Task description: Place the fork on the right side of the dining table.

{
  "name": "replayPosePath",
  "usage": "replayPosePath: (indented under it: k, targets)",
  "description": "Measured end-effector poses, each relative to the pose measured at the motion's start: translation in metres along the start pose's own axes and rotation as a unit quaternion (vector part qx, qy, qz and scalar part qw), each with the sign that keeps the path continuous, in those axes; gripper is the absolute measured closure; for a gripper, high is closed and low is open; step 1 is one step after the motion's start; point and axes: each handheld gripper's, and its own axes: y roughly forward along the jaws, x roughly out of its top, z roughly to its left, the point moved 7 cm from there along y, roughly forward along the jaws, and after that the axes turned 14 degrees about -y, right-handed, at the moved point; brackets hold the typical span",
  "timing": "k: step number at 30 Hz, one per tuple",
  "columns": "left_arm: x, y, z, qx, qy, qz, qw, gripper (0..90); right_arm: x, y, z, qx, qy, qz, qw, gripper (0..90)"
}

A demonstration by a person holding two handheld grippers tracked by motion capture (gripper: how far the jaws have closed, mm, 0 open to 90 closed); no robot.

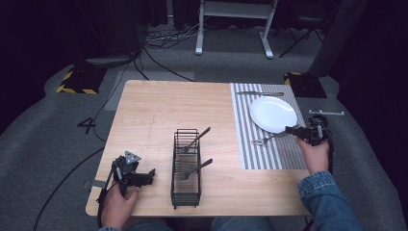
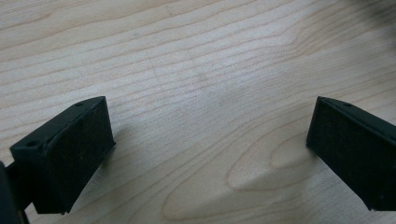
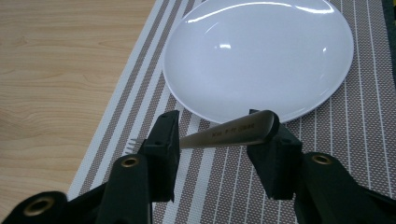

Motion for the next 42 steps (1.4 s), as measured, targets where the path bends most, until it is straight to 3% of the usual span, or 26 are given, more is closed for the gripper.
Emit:
replayPosePath:
  k: [5,26,42]
  targets:
    - [0.000,0.000,0.000,0.000,0.000,0.000,1.0000,0.5,-0.008,0.002,-0.005,-0.002,-0.002,0.002,1.0000,52.8]
    - [0.000,0.000,0.000,0.000,0.000,0.000,1.0000,0.5,-0.053,0.012,-0.018,0.009,0.033,0.007,0.9994,50.8]
    - [0.000,0.000,0.000,0.000,0.000,0.000,1.0000,0.5,-0.070,0.021,-0.023,0.014,0.047,0.026,0.9985,48.0]
